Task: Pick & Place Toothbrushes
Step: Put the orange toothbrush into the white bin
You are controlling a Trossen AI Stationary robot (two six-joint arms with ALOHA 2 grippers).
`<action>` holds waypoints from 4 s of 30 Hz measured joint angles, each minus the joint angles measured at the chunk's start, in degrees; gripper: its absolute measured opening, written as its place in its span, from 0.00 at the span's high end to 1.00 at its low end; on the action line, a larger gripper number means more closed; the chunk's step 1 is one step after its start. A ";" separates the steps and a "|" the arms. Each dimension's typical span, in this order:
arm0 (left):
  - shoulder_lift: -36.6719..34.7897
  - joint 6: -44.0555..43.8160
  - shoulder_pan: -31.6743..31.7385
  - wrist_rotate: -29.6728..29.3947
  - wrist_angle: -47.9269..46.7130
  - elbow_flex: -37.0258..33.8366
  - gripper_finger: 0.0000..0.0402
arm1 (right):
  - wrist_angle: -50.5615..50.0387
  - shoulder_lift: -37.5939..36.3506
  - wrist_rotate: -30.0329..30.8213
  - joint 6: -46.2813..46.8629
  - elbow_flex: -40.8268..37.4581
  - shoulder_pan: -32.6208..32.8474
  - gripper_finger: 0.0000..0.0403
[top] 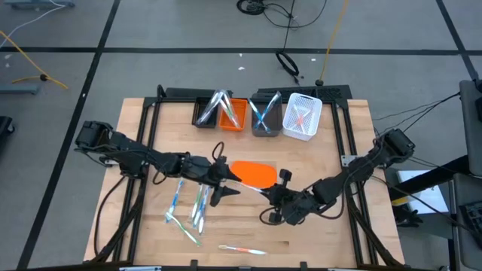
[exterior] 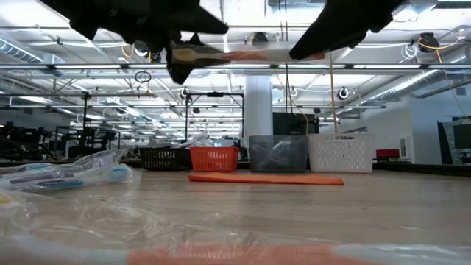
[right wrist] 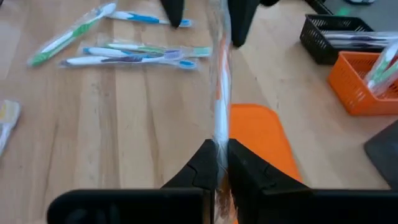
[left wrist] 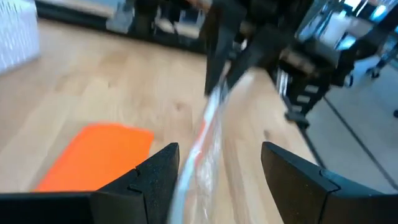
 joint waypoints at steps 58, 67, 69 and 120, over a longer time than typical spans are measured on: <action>-9.35 5.11 -4.27 -25.27 1.86 -0.04 1.00 | -4.88 -7.97 -0.70 -3.06 -3.49 -2.85 0.72; -7.90 11.36 -6.02 -23.56 13.97 -2.19 1.00 | 24.87 -11.70 4.49 -15.84 -14.23 -2.96 0.72; -7.79 10.89 -5.78 -23.11 17.00 -3.57 1.00 | 35.05 -13.47 2.99 -19.28 -17.97 -2.98 0.72; 22.18 6.52 0.93 -9.65 43.40 8.04 1.00 | 81.46 -15.52 -18.03 -28.28 -34.71 -7.16 0.73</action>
